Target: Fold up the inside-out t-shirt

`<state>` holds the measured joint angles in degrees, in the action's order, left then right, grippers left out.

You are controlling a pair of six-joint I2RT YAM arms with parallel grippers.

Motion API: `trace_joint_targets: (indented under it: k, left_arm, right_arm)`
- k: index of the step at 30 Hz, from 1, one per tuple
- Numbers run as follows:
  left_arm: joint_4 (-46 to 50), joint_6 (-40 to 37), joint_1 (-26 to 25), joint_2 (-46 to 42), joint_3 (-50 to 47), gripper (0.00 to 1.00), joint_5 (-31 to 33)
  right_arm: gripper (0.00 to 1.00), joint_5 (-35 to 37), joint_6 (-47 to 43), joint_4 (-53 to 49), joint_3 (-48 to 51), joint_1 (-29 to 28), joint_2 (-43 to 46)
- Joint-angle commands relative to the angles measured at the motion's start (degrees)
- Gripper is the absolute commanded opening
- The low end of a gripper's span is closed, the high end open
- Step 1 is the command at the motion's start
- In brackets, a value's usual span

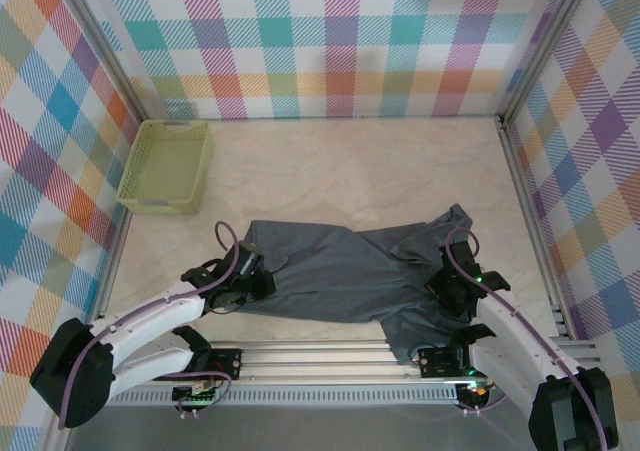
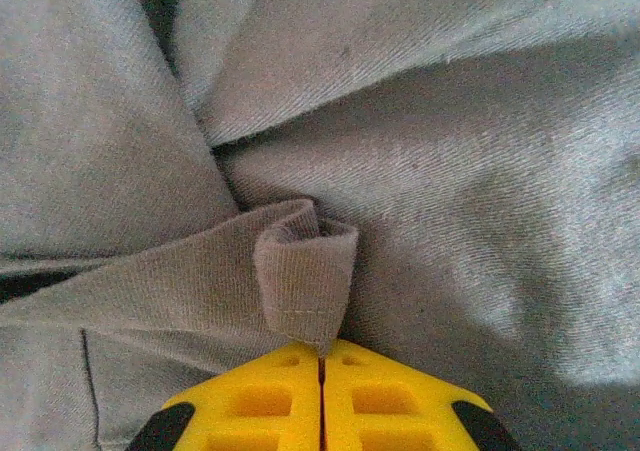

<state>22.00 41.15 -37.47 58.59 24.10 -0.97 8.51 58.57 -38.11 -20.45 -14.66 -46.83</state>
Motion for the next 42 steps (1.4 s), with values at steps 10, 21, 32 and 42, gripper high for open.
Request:
trace_joint_targets:
  k: [10, 21, 32, 42]
  left_arm:
    - [3.3, -5.1, 1.8, 1.8, 8.3, 0.00, 5.5]
    - [4.8, -7.7, 24.4, 6.0, 25.9, 0.00, 7.1]
    - [1.2, -6.1, 24.9, 4.4, 6.8, 0.00, -2.3]
    - [0.9, -5.8, 24.7, 4.4, 7.1, 0.00, -3.3]
  right_arm:
    - [0.09, 2.5, -2.9, -0.9, -6.7, -0.1, -0.7]
    - [0.07, 2.2, -6.0, -1.4, -23.2, -0.2, -5.8]
    - [0.29, -10.0, 9.1, -4.3, 5.0, -6.8, 10.4]
    - [0.59, 4.8, -17.1, -4.4, -24.7, -6.8, -13.7]
